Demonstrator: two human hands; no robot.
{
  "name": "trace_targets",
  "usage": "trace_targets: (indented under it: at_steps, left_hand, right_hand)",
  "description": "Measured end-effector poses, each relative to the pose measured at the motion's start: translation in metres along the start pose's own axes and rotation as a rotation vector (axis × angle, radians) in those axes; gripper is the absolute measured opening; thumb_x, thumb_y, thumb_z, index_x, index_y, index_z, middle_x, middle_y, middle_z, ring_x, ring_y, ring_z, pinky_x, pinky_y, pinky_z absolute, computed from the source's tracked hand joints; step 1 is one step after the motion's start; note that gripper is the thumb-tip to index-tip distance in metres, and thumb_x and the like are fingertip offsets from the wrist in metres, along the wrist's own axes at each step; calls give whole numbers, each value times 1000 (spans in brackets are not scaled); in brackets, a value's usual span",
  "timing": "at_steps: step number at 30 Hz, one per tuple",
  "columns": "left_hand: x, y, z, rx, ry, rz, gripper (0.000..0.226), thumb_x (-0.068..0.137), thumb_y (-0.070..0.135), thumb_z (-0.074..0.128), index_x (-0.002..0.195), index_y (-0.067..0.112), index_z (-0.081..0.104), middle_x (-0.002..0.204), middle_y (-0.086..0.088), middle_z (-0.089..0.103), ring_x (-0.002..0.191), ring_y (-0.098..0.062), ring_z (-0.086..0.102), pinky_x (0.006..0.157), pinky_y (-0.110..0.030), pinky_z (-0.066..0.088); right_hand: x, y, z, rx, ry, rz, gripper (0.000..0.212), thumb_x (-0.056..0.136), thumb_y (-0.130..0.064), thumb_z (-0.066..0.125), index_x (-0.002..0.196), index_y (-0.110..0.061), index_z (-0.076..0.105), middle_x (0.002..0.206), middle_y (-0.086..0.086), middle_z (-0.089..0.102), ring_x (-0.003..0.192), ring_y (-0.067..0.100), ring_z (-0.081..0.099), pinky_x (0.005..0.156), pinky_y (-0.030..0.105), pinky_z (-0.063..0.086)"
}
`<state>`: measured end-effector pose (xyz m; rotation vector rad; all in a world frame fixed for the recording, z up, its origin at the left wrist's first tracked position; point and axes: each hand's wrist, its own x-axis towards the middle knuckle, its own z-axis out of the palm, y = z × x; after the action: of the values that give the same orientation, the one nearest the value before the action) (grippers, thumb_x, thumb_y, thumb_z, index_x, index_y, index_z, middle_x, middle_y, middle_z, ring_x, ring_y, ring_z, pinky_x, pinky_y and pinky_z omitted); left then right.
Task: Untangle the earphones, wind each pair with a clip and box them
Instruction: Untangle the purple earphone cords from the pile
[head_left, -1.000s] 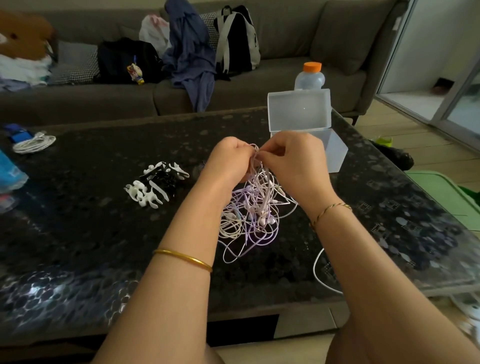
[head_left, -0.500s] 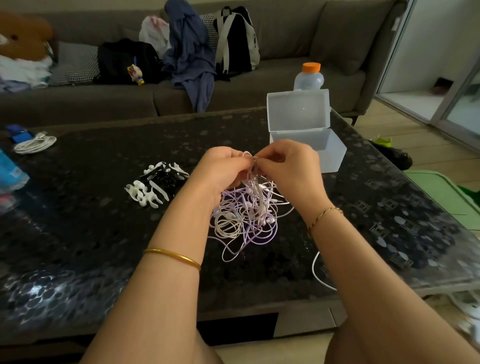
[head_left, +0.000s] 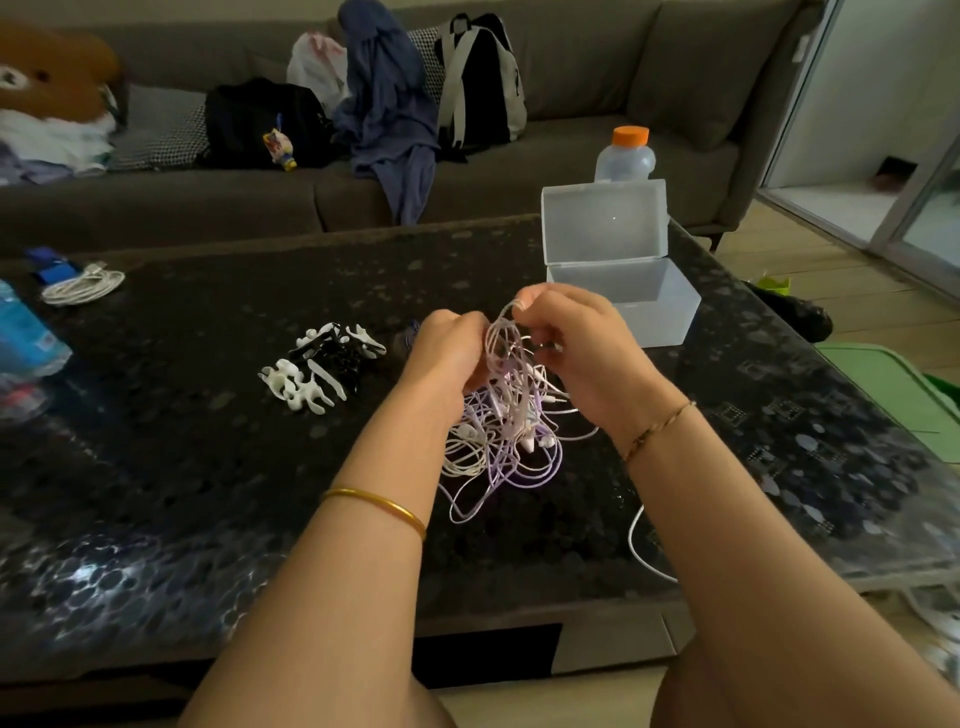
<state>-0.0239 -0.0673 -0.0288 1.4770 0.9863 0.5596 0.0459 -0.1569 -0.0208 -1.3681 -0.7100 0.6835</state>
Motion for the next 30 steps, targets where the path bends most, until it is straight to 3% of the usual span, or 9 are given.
trace_targets:
  at_steps: [3,9,13,16,19,21,25,27,30]
  left_hand:
    - [2,-2,1,33,10,30,20,87,11,47,70,14,57,79,-12,63,77,-28,61,77,-44,51]
    - [6,-11,5,182,-3,121,12,96,10,44,99,12,56,84,-5,59,68,-12,55,58,-25,42]
    - [13,-29,5,586,-56,201,24,96,16,47,84,6,64,73,-5,57,61,-14,50,54,-27,37]
    - [18,-31,-1,574,-2,206,17,96,13,46,88,11,61,85,-5,64,76,-20,61,60,-32,46]
    - [18,-22,-5,250,63,61,20,92,2,46,87,16,60,91,-10,66,82,-24,64,73,-38,54]
    - [16,-16,-7,-77,47,-110,22,95,0,41,88,13,58,80,-10,63,68,-21,62,66,-35,55]
    - [12,-18,-7,-163,-13,-194,21,97,2,37,91,7,56,71,-11,59,59,-22,59,64,-39,56]
    - [10,-19,-6,-158,2,-212,20,98,1,36,87,8,52,69,-10,55,56,-19,56,55,-36,53]
    - [10,-14,-8,-229,41,-205,25,98,0,33,84,11,51,68,-10,55,47,-16,56,51,-34,55]
  right_hand:
    - [2,3,2,309,-68,105,23,83,-6,44,61,-9,48,56,-1,46,52,10,38,56,25,34]
    - [3,1,0,-722,22,160,25,90,-22,48,69,-9,52,62,3,43,56,11,37,57,25,32]
    - [2,5,-2,-25,89,40,20,90,-10,49,72,-10,57,67,3,52,59,9,45,55,20,38]
    - [8,7,-7,290,-9,187,17,87,-12,47,70,-12,50,62,2,51,55,10,40,54,23,33]
    - [8,9,-11,-500,-48,240,23,86,-24,60,78,-3,63,70,8,56,63,15,46,62,29,43]
    - [5,10,-9,-717,-48,89,27,86,-30,65,80,-4,68,72,8,58,66,14,49,66,27,45]
    - [2,5,-2,114,-15,-88,34,93,-19,54,62,-5,51,63,6,49,71,18,53,81,31,49]
    - [2,0,-1,507,-34,-49,33,94,-14,49,62,-7,45,56,4,37,60,16,49,70,29,51]
    - [3,0,-4,154,-4,49,21,92,-19,55,79,-2,59,52,3,37,47,10,41,61,30,46]
